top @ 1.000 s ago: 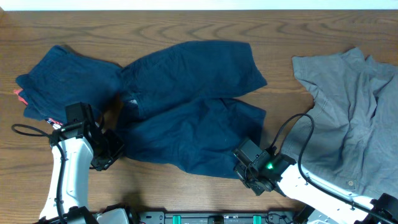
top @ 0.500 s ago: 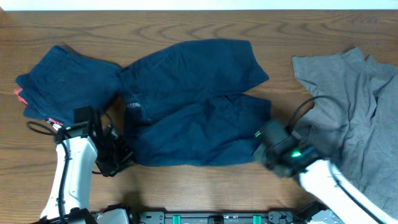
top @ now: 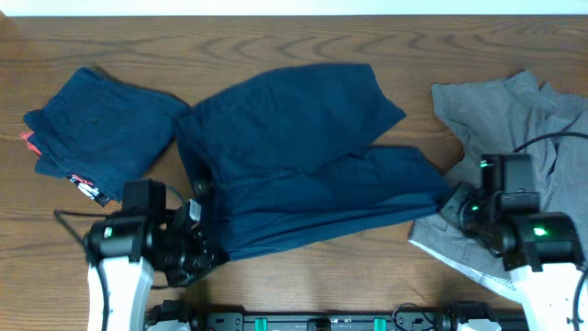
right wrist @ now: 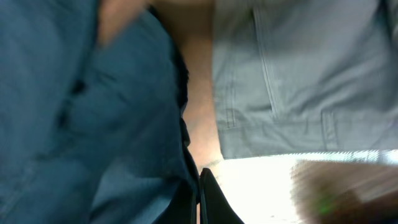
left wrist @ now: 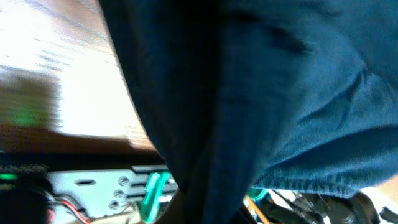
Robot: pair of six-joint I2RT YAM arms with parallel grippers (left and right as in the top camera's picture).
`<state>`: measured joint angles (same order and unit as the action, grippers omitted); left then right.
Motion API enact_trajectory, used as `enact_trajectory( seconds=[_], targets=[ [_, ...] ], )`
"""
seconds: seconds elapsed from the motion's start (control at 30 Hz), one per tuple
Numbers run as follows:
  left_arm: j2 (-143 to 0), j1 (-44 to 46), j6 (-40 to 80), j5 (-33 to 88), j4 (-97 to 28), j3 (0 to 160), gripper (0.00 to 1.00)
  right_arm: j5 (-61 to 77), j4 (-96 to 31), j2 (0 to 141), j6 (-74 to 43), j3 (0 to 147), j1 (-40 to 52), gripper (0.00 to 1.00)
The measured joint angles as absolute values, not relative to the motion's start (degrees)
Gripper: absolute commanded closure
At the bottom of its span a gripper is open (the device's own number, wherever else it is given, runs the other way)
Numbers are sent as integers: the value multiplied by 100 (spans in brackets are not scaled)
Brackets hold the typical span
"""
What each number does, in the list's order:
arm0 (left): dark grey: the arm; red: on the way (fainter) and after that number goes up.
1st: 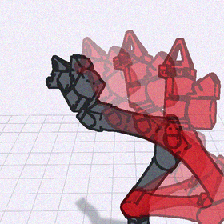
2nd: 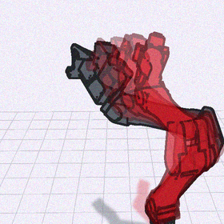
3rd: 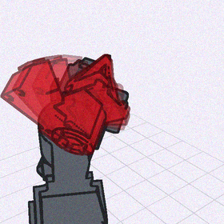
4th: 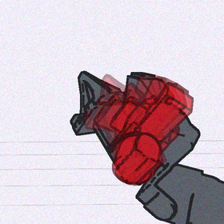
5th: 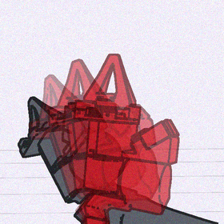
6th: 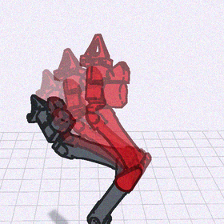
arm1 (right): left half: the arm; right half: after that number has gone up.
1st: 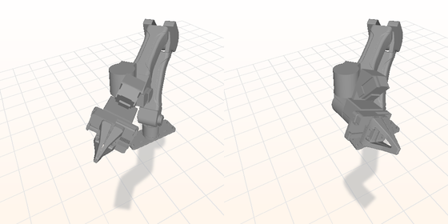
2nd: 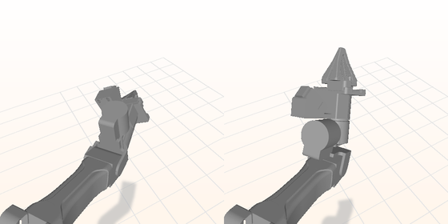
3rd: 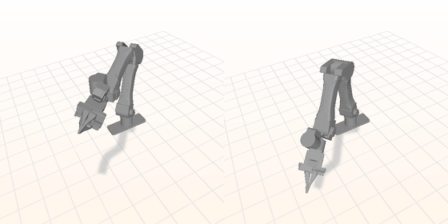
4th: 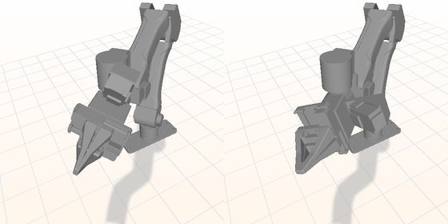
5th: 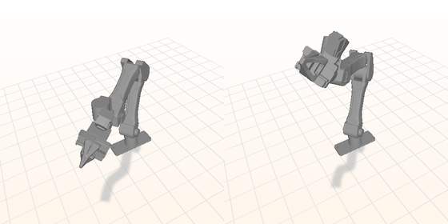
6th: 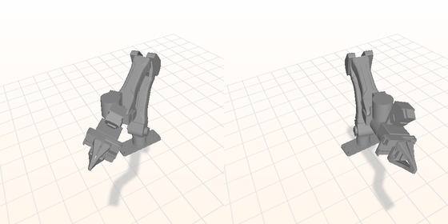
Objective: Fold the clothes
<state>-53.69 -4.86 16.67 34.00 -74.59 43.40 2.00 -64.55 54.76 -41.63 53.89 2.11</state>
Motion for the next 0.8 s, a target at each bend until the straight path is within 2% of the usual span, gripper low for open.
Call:
enact_trajectory(
  seconds=[0.17,0.37,0.5,0.8],
  targets=[
    [-4370,-478,1664,3625,-7636,4611,94,305,-6392,5470,-3422,6053,86,99],
    [-3767,-475,1811,3529,-6136,4849,94,628,-5308,5771,-2530,6654,78,99],
    [-4032,-467,2200,3116,-5413,4866,94,1090,-4475,6276,-2141,6716,99,99],
    [-5666,-460,3118,2366,-4989,4875,94,1374,-2692,7953,-1702,6718,639,99]
  ],
)
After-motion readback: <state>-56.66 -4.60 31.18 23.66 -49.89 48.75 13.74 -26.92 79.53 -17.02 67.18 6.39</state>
